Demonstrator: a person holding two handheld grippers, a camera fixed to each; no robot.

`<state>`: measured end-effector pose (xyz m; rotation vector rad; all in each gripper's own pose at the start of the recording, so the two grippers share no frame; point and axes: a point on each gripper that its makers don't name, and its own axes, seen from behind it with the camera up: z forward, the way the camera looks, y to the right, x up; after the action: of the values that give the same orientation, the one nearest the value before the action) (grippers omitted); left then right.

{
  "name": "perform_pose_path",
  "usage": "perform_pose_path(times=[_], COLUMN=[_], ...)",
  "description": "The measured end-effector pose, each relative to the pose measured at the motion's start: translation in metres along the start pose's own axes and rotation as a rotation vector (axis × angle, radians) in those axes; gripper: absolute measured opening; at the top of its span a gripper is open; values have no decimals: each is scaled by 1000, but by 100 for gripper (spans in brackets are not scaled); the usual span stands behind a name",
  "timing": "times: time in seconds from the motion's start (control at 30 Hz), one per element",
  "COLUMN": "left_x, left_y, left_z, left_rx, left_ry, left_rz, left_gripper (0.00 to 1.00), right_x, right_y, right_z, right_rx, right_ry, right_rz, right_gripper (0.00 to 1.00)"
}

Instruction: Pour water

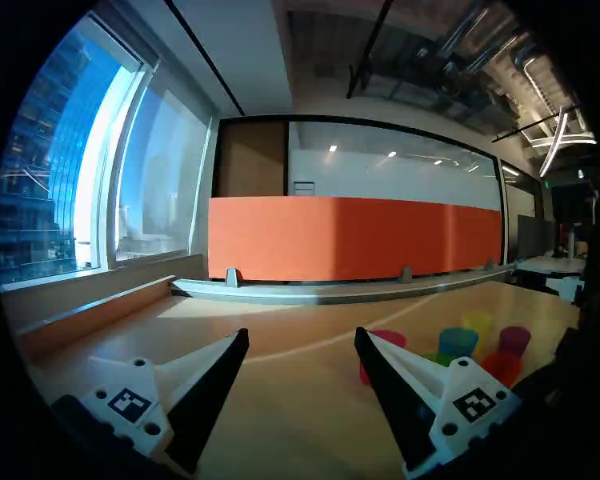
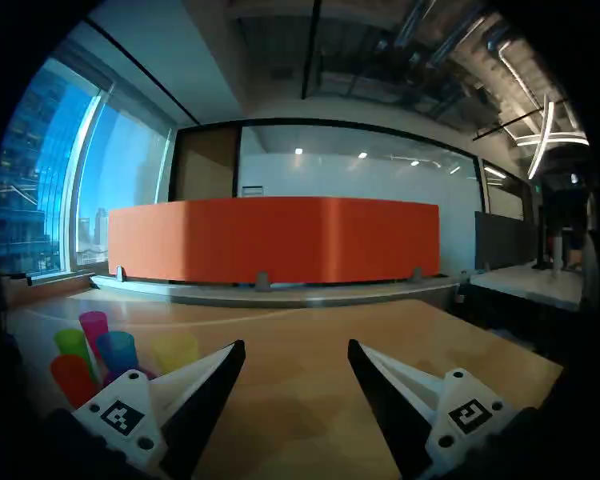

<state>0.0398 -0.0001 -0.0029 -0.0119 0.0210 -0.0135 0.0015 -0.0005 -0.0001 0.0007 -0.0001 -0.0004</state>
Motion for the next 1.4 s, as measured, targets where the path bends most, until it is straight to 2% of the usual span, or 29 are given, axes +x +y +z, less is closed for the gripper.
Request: perform_pose_path(times=[0.2, 0.5, 0.8, 0.97, 1.13, 1.4], left_x=[32, 85, 150, 172, 175, 184], left_y=[-2, -4, 7, 12, 25, 60], left_z=[6, 18, 25, 25, 24, 17], left_rx=[-13, -39, -91, -118, -171, -338], left_ry=[-27, -44, -25, -17, -32, -29], left_rz=[-11, -1, -6, 14, 26, 7], left_gripper=[98, 98, 98, 98, 98, 99], right_x=[29, 92, 158, 176, 175, 179], right_y=[-5, -10, -20, -22, -27, -53], right_z=[0, 2, 4, 4, 3, -4], right_rx=[18, 55, 103, 119, 149, 281], right_ry=[-8, -13, 1, 12, 4, 6], right_rz=[-4, -10, 14, 11, 2, -36], right_gripper=[99, 99, 99, 99, 99, 99])
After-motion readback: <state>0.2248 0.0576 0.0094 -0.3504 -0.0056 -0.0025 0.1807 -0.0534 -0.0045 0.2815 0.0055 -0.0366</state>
